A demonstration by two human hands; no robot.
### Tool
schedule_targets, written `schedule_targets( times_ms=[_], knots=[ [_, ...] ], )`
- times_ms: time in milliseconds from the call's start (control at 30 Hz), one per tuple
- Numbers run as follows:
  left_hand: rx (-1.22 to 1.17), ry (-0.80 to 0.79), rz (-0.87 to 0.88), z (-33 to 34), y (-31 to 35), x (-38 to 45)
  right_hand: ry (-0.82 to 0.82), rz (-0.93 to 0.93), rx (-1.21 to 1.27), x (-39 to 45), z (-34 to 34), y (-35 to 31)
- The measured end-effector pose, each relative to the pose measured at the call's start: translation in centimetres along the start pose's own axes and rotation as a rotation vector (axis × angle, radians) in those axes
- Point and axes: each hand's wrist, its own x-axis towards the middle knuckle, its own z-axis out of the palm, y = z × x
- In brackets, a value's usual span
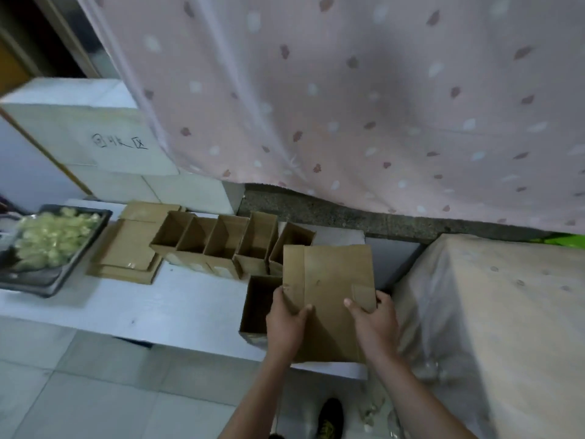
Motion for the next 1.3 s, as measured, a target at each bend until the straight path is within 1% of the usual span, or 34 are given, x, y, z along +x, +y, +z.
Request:
schedule_targets(
  times_ms=[200, 367, 500, 800, 1100, 1300],
  knots=[
    [-0.071, 0.133, 0.017, -7.4, -1.6, -1.5, -0.117, -0.124, -0.003, -4.4, 4.2, -4.1],
    [-0.174, 0.282, 0.013, -14.4, -4.1, -3.4, -0.24, -0.19, 0.006, -9.9, 8.8, -6.3],
    [-0.232, 0.368, 0.023, -19.8, -5.7, -4.9, -0.3, -0.229, -0.013, -13.7, 12.5, -8.0],
    [-0.316, 0.498, -0.013, -27.8, -9.2, -5.7, -0.406, -0.287, -0.033, -19.6, 19.3, -10.8],
    [-0.337, 0.547, -0.072, -34.2, -10.9, 0.1, -0.453, -0.286, -0.043, -20.2, 28.3, -13.9],
    [-0.285, 0.54, -0.114, -40.3, -11.6, 8.4, -0.484, -0.265, -0.038, -18.4, 37.8, -16.9]
  ],
)
